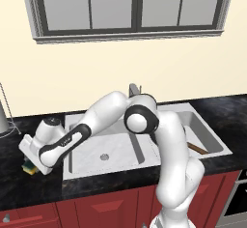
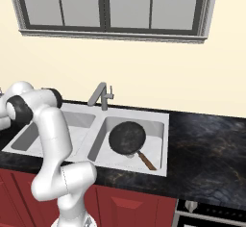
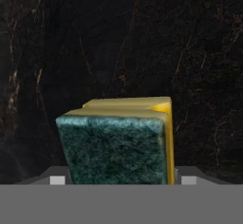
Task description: Pick the pan and sponge and place them into the sink. Then turn on the water.
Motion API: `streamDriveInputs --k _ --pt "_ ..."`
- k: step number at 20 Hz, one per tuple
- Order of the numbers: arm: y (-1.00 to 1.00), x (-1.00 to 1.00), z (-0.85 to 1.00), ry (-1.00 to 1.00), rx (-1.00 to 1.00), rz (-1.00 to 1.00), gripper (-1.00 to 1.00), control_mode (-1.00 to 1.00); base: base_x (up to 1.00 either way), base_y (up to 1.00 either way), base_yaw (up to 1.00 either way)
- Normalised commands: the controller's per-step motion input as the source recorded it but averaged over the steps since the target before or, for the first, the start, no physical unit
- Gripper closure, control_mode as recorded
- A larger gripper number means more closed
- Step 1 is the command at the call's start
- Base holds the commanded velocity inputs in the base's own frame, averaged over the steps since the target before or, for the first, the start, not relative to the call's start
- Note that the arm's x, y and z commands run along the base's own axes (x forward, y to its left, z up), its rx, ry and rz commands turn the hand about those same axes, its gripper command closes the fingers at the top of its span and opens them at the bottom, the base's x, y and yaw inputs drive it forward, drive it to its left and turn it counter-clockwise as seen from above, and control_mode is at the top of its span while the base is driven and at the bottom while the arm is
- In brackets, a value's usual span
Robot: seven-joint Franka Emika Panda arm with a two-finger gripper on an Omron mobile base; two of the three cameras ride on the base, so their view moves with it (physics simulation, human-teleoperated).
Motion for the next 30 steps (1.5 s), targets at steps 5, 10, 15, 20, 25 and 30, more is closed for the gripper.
streamDriveInputs --k 5,10,15,20,25,30 --pt "0.02 0.0 0.0 0.0 -0.01 0.0 1.0 -1.0 0.0 0.0 0.0" --pt "-0.16 -0.1 0.09 -0.01 -0.1 0.0 1.0 -1.0 0.0 0.0 0.0" --pt "-0.51 -0.03 0.18 -0.04 -0.12 0.0 1.0 -1.0 0.0 0.0 0.0" --pt "-0.45 0.0 0.23 -0.02 -0.08 0.0 1.0 -1.0 0.0 0.0 0.0" --pt "-0.42 0.0 0.15 -0.04 -0.11 0.01 1.0 -1.0 0.0 0.0 0.0" --pt "-0.39 0.0 0.15 -0.06 -0.14 0.08 1.0 -1.0 0.0 0.0 0.0"
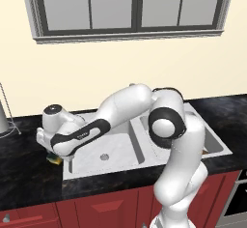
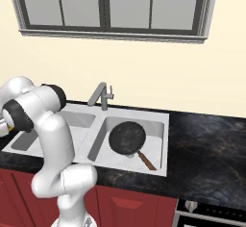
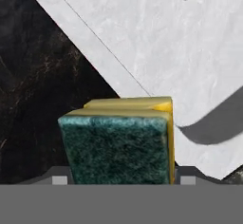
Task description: Pick the pan and sponge and place them into the sink. Then turn on the water.
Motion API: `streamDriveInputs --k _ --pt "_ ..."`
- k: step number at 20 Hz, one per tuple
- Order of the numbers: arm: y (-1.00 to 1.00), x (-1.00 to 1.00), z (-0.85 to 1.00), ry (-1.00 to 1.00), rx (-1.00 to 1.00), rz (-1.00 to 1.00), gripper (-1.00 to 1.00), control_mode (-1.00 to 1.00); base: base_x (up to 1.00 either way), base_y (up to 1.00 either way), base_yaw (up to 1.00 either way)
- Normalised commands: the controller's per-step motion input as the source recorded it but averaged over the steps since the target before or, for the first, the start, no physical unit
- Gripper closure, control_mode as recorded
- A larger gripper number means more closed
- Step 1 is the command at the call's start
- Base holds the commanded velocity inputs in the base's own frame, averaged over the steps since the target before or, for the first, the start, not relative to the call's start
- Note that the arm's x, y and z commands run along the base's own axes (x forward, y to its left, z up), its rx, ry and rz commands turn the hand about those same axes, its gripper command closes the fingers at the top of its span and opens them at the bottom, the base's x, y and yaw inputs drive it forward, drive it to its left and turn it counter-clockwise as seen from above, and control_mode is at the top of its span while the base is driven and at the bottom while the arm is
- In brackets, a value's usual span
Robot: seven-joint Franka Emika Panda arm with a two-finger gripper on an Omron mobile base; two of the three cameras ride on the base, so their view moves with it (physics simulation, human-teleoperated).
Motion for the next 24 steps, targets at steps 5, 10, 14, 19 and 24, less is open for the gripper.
streamDriveInputs --k 5,10,14,19,24 --pt "-0.45 0.0 0.07 -0.05 -0.12 0.19 1.0 -1.0 0.0 0.0 0.0" --pt "-0.54 0.0 0.02 -0.04 -0.05 0.3 1.0 -1.0 0.0 0.0 0.0" --pt "-0.5 0.0 0.1 -0.03 -0.05 0.27 1.0 -1.0 0.0 0.0 0.0" --pt "-0.52 -0.04 0.16 -0.02 -0.01 0.19 1.0 -1.0 0.0 0.0 0.0" --pt "-0.47 -0.01 0.16 0.0 0.0 0.12 1.0 -1.0 0.0 0.0 0.0"
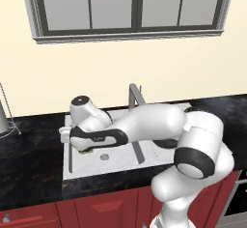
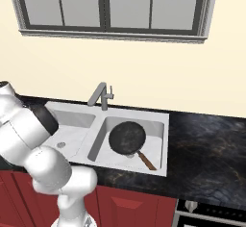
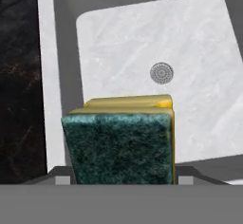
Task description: Pick the pan and sponge and place them into the sink. Then turn on the water.
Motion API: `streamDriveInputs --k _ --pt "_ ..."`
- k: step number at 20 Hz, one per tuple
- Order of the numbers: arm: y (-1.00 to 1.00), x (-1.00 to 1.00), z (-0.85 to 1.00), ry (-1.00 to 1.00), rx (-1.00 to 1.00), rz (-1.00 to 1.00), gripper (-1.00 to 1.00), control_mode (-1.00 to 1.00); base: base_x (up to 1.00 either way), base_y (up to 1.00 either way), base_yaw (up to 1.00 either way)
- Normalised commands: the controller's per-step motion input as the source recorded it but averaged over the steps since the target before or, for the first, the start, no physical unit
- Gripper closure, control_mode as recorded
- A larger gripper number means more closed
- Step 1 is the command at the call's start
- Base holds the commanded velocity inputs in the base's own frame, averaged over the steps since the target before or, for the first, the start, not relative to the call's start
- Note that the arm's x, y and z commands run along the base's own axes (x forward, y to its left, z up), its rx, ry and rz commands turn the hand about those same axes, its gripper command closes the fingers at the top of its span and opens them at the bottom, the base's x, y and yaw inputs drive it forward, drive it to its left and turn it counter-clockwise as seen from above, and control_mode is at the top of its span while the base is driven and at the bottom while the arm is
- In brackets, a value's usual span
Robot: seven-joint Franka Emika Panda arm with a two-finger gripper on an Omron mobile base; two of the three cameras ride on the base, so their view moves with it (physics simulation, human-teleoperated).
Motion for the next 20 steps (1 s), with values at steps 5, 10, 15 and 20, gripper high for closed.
streamDriveInputs --k 5,10,15,20 --pt "-0.55 0.0 0.09 0.0 0.0 0.11 1.0 -1.0 0.0 0.0 0.0" --pt "-0.62 0.0 0.03 -0.01 0.0 0.11 1.0 -1.0 0.0 0.0 0.0" --pt "-0.62 -0.01 0.0 -0.02 0.0 0.1 1.0 -1.0 0.0 0.0 0.0" --pt "-0.62 -0.01 0.0 -0.02 0.0 0.08 1.0 -1.0 0.0 0.0 0.0"
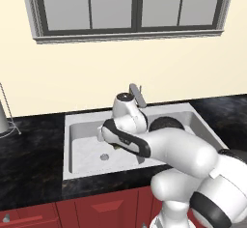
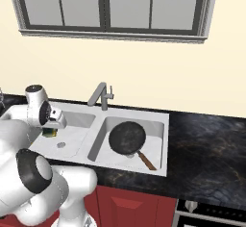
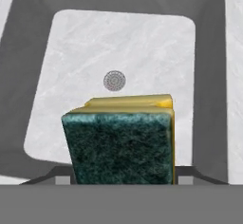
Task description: Pick the pan and sponge and place them into the sink. Then turn on the water.
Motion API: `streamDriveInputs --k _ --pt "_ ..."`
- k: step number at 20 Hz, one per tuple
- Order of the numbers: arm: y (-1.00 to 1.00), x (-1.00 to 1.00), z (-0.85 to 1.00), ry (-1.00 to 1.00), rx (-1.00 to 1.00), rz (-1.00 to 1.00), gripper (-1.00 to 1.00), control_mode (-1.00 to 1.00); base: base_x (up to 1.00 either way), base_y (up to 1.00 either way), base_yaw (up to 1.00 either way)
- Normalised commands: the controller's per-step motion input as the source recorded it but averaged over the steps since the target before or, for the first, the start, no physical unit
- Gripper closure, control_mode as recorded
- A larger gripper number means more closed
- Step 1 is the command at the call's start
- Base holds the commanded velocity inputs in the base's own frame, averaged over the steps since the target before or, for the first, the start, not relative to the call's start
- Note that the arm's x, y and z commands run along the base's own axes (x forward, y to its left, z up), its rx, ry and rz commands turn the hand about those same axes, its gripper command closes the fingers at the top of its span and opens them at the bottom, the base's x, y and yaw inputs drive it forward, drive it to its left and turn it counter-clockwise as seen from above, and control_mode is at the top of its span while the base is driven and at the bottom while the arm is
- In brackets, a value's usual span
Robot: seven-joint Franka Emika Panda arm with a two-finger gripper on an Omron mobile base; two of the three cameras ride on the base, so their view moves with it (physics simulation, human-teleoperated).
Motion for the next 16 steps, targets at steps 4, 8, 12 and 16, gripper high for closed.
streamDriveInputs --k 4,8,12,16 --pt "-0.59 -0.06 0.0 -0.03 0.0 0.07 1.0 -1.0 0.0 0.0 0.0" --pt "-0.58 -0.05 0.0 -0.03 -0.01 0.06 1.0 -1.0 0.0 0.0 0.0" --pt "-0.59 0.0 0.0 -0.03 -0.01 0.06 1.0 -1.0 0.0 0.0 0.0" --pt "-0.58 0.0 0.0 -0.02 0.0 0.05 1.0 -1.0 0.0 0.0 0.0"
